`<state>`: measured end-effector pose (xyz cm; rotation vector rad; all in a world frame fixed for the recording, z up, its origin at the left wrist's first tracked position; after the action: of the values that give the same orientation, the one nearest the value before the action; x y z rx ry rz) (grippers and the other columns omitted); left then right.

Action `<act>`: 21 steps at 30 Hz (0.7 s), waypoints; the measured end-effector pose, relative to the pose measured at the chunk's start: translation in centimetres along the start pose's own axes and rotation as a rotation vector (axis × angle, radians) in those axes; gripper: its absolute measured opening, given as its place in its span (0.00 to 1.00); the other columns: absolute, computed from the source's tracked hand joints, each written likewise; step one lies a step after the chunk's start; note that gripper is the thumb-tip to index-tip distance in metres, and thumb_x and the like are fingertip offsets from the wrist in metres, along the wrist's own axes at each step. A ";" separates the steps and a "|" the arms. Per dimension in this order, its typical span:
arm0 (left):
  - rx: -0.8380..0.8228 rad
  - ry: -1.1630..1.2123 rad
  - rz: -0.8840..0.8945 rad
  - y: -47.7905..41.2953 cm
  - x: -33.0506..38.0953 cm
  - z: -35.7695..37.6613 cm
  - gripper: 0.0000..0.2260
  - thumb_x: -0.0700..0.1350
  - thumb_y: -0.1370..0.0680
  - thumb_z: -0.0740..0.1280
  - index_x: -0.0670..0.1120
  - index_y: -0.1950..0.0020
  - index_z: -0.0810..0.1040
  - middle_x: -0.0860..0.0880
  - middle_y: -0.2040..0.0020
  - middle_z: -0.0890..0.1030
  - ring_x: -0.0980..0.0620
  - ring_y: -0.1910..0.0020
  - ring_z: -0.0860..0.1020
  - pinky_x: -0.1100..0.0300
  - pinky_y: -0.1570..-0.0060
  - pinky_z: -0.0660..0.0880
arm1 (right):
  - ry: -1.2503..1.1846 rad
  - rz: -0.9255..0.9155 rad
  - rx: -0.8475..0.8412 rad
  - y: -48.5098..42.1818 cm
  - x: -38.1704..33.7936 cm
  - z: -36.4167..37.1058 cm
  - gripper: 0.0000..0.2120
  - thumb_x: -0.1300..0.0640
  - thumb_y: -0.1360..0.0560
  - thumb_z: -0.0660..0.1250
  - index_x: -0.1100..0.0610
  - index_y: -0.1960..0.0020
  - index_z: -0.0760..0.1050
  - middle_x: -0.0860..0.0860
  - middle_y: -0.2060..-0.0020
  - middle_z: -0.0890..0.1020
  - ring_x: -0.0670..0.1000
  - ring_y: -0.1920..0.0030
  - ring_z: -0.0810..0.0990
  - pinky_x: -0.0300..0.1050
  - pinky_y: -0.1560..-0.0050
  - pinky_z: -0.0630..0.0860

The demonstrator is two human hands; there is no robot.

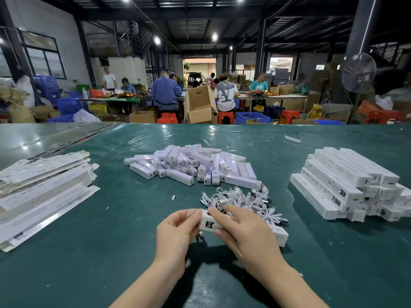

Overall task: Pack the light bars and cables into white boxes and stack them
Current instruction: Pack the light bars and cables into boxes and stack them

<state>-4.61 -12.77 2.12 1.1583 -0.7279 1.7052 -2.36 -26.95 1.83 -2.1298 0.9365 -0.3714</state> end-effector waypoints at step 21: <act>-0.029 -0.478 0.553 0.7 -0.3 -0.1 0.10 0.38 0.24 0.66 0.48 0.65 0.73 0.52 0.73 0.77 0.58 0.76 0.71 0.68 0.72 0.69 | 0.128 0.120 0.087 -0.1 -0.6 -0.7 0.28 0.44 0.20 0.43 0.50 0.58 0.80 0.45 0.73 0.76 0.50 0.75 0.76 0.35 0.80 0.67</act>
<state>-5.26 -13.04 1.76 1.4547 -1.4714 1.8569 -3.05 -26.88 2.45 -1.9788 1.0962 -0.4836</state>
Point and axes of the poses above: each hand's wrist, its own y-axis away from the middle knuckle, its own z-axis out of the palm, x = y × z, the point moved 1 cm from there along -y, towards the middle knuckle
